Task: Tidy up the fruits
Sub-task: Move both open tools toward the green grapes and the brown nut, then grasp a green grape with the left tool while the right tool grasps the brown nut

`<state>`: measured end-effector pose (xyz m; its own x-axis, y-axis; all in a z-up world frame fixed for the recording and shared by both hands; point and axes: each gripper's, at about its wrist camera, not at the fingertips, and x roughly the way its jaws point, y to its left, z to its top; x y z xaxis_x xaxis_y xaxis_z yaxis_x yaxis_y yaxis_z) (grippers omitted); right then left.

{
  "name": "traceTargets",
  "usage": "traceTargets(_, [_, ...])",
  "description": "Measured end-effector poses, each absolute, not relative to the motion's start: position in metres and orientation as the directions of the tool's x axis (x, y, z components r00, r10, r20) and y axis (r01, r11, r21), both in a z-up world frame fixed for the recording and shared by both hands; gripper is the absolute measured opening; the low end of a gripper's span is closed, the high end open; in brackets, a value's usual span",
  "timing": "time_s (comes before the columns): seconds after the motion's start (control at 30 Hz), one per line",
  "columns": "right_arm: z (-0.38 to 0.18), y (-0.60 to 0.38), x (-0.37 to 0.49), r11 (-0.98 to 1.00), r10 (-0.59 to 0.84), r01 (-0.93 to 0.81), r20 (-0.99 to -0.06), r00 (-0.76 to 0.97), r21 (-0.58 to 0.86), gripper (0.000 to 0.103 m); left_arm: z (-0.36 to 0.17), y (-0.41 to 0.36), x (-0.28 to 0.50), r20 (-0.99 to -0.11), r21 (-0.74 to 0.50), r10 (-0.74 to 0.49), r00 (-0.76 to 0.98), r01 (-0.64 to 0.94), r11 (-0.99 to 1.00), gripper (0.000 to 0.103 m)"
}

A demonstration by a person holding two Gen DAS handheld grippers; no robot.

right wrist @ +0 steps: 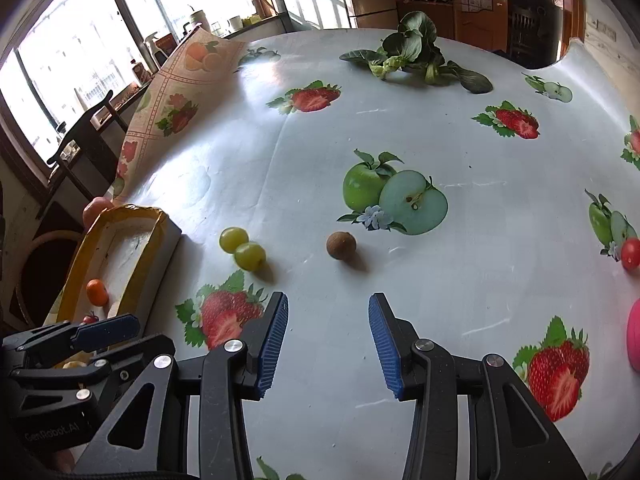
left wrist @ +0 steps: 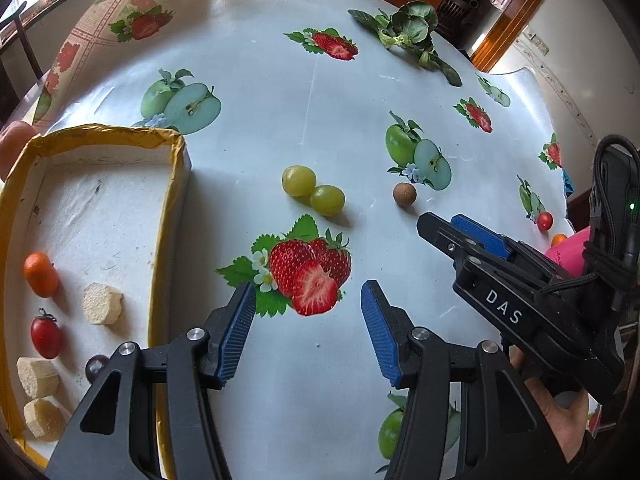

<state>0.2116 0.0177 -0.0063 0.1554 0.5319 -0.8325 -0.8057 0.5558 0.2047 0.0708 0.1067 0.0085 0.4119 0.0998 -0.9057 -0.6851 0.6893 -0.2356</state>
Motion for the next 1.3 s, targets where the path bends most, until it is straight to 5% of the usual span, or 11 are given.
traceTargets(0.3, [-0.036,0.053,0.238,0.538,0.495,-0.829,-0.853,0.163,0.153,0.043,-0.021,0.131,0.114,-0.908,-0.269,0.072,0.413,-0.706,0.655,0.053])
traceTargets(0.4, [-0.036,0.054,0.244,0.538,0.511,-0.828,-0.842,0.171,0.158,0.039,-0.023,0.137,0.122,-0.900,-0.279,0.079,0.428,-0.707,0.649,0.053])
traceTargets(0.47, [-0.034,0.052,0.248,0.541,0.507,-0.828,-0.843,0.180,0.148,0.023,-0.023,0.139,0.130,-0.899,-0.266,0.095,0.427,-0.705,0.657,0.053])
traceTargets(0.6, [-0.023,0.030,0.245,0.557,0.529,-0.814,-0.826,0.193,0.166,0.022,-0.024,0.135,0.140,-0.906,-0.179,0.167,0.389,-0.708,0.683,0.053])
traceTargets(0.83, [-0.010,-0.006,0.227,0.582,0.569,-0.775,-0.804,0.174,0.244,0.022,-0.023,0.135,0.129,-0.897,-0.186,0.155,0.414,-0.671,0.718,0.022])
traceTargets(1.3, [0.019,-0.048,0.183,0.582,0.610,-0.753,-0.778,0.154,0.308,0.022,0.007,0.092,0.060,-0.881,-0.248,0.114,0.458,-0.654,0.715,0.022])
